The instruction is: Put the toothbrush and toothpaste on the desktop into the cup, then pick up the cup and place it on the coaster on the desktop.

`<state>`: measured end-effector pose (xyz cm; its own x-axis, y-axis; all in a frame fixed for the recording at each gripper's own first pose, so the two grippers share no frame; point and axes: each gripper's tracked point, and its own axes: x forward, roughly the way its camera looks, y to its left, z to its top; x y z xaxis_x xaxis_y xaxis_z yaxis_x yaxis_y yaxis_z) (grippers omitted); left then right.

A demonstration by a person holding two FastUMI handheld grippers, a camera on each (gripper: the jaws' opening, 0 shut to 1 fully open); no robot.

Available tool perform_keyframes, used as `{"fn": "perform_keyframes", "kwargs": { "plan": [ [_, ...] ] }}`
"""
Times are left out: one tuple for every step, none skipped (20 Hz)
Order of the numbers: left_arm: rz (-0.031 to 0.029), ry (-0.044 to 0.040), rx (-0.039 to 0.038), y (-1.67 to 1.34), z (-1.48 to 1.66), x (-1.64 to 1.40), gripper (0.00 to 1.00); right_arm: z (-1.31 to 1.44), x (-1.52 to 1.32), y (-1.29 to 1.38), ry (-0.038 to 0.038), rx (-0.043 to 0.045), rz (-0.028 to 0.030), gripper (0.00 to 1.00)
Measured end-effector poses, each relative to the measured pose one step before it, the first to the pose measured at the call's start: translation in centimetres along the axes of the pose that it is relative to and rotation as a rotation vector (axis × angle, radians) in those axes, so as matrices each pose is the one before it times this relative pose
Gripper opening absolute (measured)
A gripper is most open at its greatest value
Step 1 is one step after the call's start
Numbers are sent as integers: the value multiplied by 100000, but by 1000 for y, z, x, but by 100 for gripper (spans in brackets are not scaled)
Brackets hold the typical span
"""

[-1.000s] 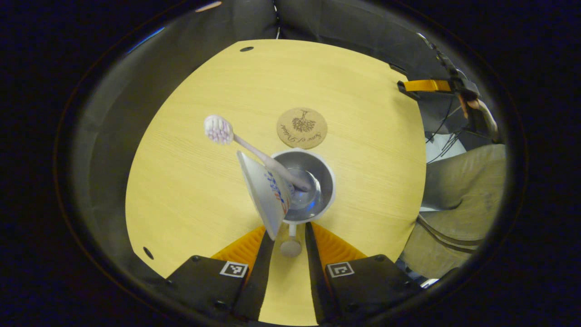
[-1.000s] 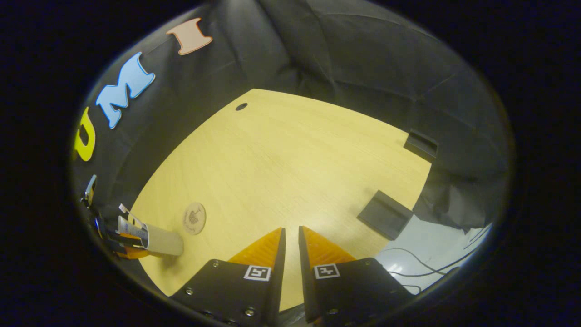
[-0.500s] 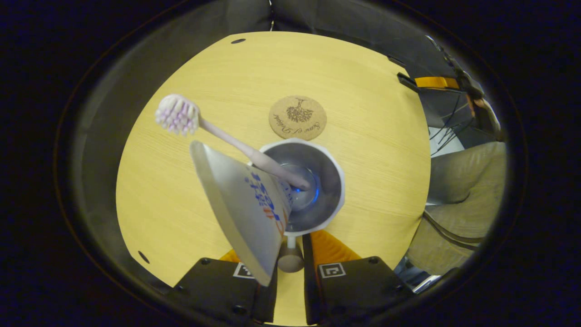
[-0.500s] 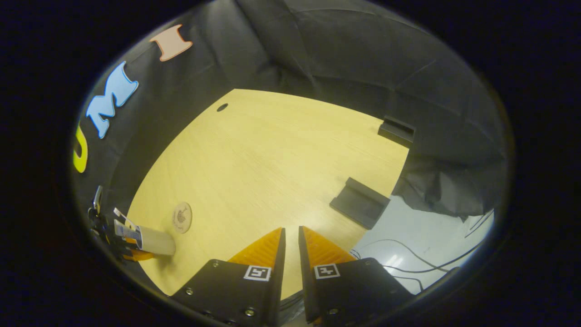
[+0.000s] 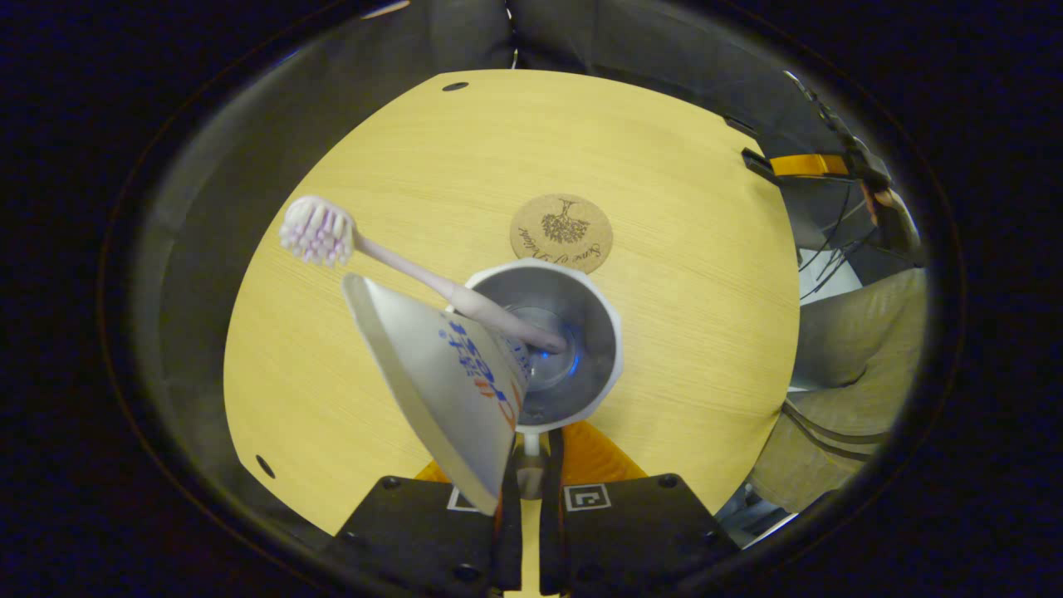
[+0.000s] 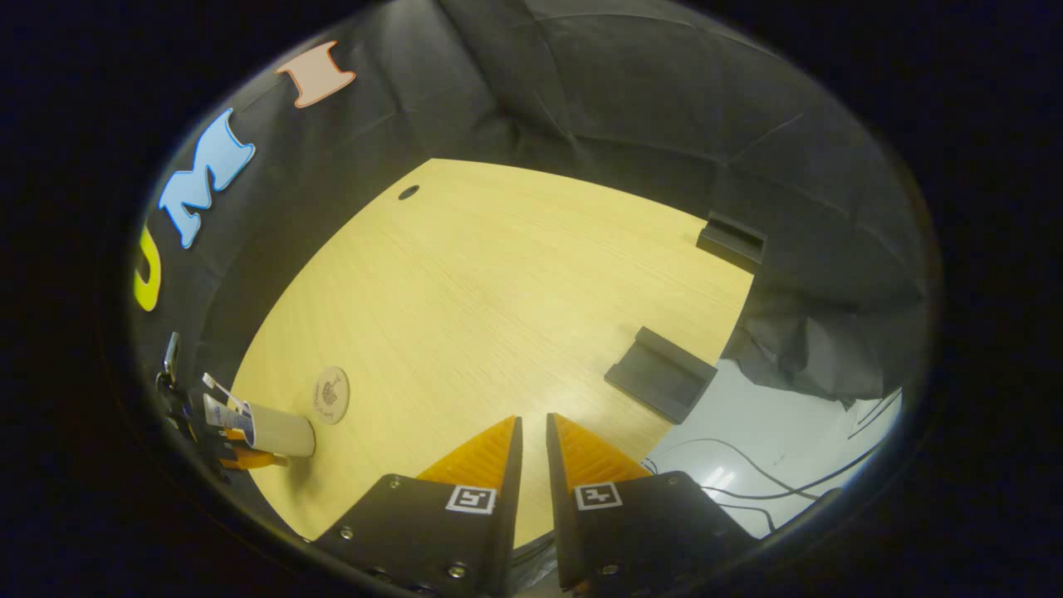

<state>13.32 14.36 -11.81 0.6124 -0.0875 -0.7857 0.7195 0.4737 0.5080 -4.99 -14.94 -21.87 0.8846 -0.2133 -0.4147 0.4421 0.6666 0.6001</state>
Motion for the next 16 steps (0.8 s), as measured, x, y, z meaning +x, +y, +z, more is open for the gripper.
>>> {"fn": "perform_keyframes", "kwargs": {
  "plan": [
    [7, -455, 941, 5, 256, -165, 14, 76, -43, -5, 62, 254, 134, 20],
    [12, -462, 1072, 39, 224, -229, 14, 31, 10, -19, 4, 321, 134, 20],
    [-96, -574, 852, 58, 205, -203, 14, 43, -21, 9, 10, 361, 139, 20],
    [-259, -615, 878, -51, 202, -293, 14, 23, 8, 1, -69, 367, 158, 20],
    [-129, -593, 957, -149, 479, -484, 14, 21, -25, -45, -55, 282, 24, 20],
    [-95, -427, 1151, -195, 471, -201, 14, 43, -18, -13, -28, 235, -48, 20],
    [2, -218, 1146, -105, 331, -12, 14, 30, -74, -34, 2, 264, -14, 20],
    [106, -312, 1399, -43, 57, -253, 14, 1, 7, -38, -67, 333, -88, 20],
    [-60, -117, 1187, 69, 142, -174, 14, 68, -103, -65, -71, 352, -150, 20],
    [-241, 93, 970, 37, 2, -99, 14, 96, -53, -32, -215, 406, -276, 20],
    [-208, 119, 1001, 164, -253, 147, 14, 100, -145, -29, -124, 546, -242, 20],
    [-364, 347, 1169, 46, -142, 5, 14, 94, -40, -38, -302, 731, -366, 20],
    [-281, 267, 1021, 108, -66, -108, 14, 117, -59, -73, -136, 786, -296, 20],
    [-283, 392, 915, -6, -114, -48, 14, 112, 40, -32, -67, 786, -487, 20],
    [-290, 258, 773, 16, 61, -199, 14, 10, -100, -42, -48, 897, -318, 20],
    [-279, 504, 606, -25, -66, -87, 14, 8, 142, -67, -46, 937, -294, 20]
  ]
}}
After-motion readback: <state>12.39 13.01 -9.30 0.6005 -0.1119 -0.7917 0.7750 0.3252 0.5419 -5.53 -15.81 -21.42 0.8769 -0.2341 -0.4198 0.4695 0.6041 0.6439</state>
